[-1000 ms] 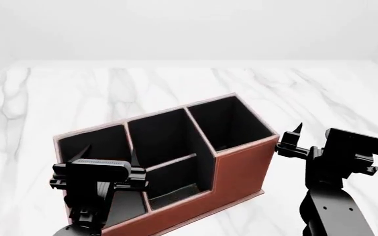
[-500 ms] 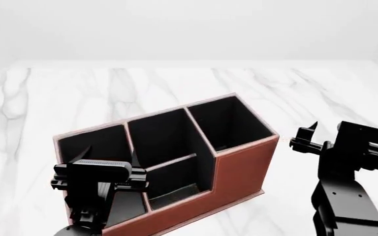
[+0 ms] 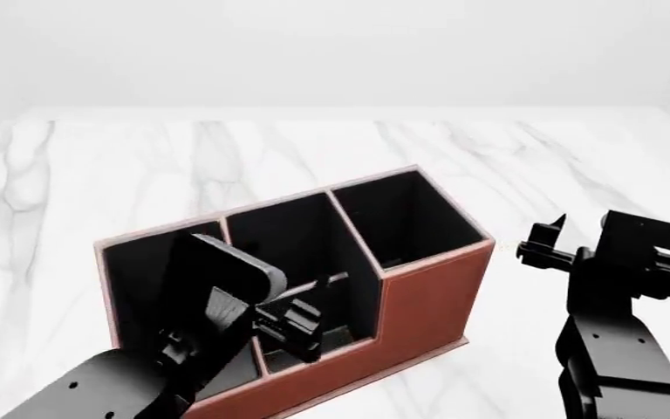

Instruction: Pick up the book and place it in the left compartment of the caddy.

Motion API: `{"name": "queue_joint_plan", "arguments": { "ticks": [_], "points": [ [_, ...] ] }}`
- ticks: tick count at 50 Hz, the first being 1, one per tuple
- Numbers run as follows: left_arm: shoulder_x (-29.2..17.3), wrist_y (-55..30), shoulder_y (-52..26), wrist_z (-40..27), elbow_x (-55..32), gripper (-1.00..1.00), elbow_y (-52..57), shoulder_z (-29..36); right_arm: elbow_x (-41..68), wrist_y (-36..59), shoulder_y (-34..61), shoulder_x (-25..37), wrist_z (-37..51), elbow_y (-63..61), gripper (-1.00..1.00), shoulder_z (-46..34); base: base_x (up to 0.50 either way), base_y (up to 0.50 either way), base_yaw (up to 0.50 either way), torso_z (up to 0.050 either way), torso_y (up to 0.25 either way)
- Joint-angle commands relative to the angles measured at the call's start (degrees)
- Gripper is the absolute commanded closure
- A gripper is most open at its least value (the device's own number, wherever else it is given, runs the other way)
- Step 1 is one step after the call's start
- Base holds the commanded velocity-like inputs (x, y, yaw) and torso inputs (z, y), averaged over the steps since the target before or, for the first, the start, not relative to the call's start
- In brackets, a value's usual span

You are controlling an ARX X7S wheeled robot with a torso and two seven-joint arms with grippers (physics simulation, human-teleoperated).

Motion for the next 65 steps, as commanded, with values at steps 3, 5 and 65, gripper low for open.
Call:
{"name": "queue_joint_plan", "arguments": {
  "ticks": [3,5,65],
  "points": [
    [-1.26,-25.81,-21.44,4.78,-29.07,-1.00,-3.25,1.89,-0.24,-0.36,1.22,-0.09,0.03,1.62,-1.00,-0.87,0.00,0.00,0.00,0.000,0.000],
    [-1.63,-25.63,-24.02,4.99,-32.73,-1.00,-5.63,4.94,-0.35,-0.54,1.32,-0.20,0.09,1.97,-1.00,-1.09,0.00,0.00,0.00,0.000,0.000],
    [4.20,-23.19,-56.39,-9.23,-66.85,-1.00,-32.94,47.28,-0.66,-1.51,2.47,-0.19,0.65,4.24,-1.00,-3.35,0.00,0.00,0.00,0.000,0.000]
  ]
}}
